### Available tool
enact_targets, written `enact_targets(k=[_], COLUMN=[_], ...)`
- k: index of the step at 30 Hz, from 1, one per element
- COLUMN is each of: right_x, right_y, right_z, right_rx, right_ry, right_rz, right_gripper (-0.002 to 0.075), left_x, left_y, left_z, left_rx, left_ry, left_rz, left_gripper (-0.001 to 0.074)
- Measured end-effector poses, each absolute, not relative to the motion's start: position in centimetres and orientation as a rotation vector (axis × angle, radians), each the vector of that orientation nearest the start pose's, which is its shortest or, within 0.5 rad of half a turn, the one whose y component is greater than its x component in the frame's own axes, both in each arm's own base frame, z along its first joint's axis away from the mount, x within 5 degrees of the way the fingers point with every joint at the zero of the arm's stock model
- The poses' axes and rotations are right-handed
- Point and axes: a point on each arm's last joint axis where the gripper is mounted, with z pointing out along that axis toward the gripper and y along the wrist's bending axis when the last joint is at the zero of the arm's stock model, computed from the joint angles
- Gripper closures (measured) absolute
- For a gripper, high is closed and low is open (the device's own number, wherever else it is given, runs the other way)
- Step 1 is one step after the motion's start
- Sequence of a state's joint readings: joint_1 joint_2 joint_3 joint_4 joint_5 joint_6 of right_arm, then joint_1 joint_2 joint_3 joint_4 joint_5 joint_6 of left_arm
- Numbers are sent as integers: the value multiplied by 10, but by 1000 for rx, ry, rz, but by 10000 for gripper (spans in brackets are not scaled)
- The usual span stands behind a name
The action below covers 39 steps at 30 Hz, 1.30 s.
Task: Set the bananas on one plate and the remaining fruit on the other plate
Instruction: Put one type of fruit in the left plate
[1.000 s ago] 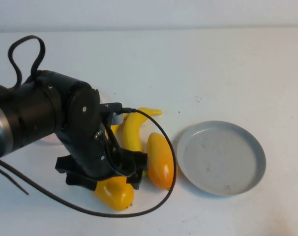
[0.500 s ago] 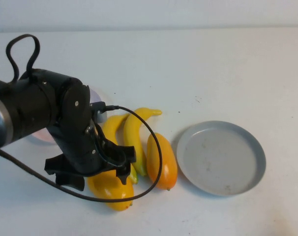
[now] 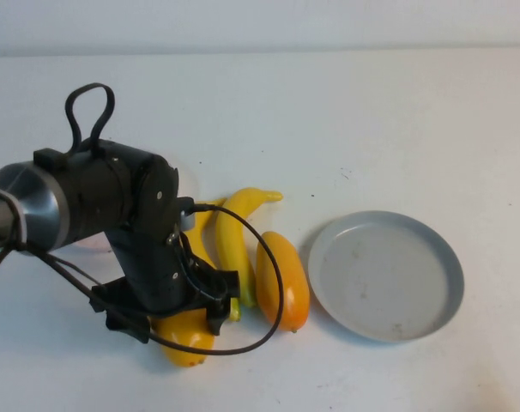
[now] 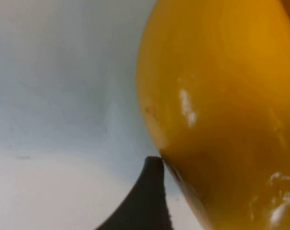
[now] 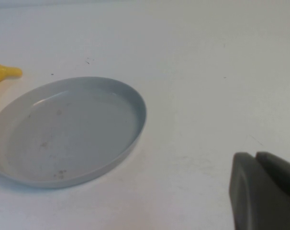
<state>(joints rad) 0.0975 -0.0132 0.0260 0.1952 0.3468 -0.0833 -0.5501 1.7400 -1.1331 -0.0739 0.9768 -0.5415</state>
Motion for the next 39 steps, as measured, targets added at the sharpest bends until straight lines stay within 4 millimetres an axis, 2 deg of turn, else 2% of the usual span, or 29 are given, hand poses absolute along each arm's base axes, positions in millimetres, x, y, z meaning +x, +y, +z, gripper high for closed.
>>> enact_targets(k=[8,11,14,22,25,29,33,39], right_x=[52,52,52,52,52,52,52,52], right_y=[11,11,11,11,11,11,11,11], right_z=[174,174,174,174,174,174,174,174], right_rx=[-44,-44,-44,-44,-44,-44,-44,-44], right_ry=[1841,1841,1841,1841,1841,1841,1841,1841], right_rz=[199,199,199,199,199,199,199,199], right_gripper=[743,743,743,743,743,743,743,743], left_x=[277,279,280,282,281,280,300,359], left_y=[-167,-166,-165,-164,-162,-155,-134,-85], left_z=[196,190,188,188,197,226,249,262], left_rx=[105,123,132,269,280,303,278,150], left_ry=[3069,3078,3081,3042,3015,2882,2703,2572], left_rz=[-60,-32,-22,11,6,-19,-7,60], left_gripper=[67,97,164,168,168,168,168,168])
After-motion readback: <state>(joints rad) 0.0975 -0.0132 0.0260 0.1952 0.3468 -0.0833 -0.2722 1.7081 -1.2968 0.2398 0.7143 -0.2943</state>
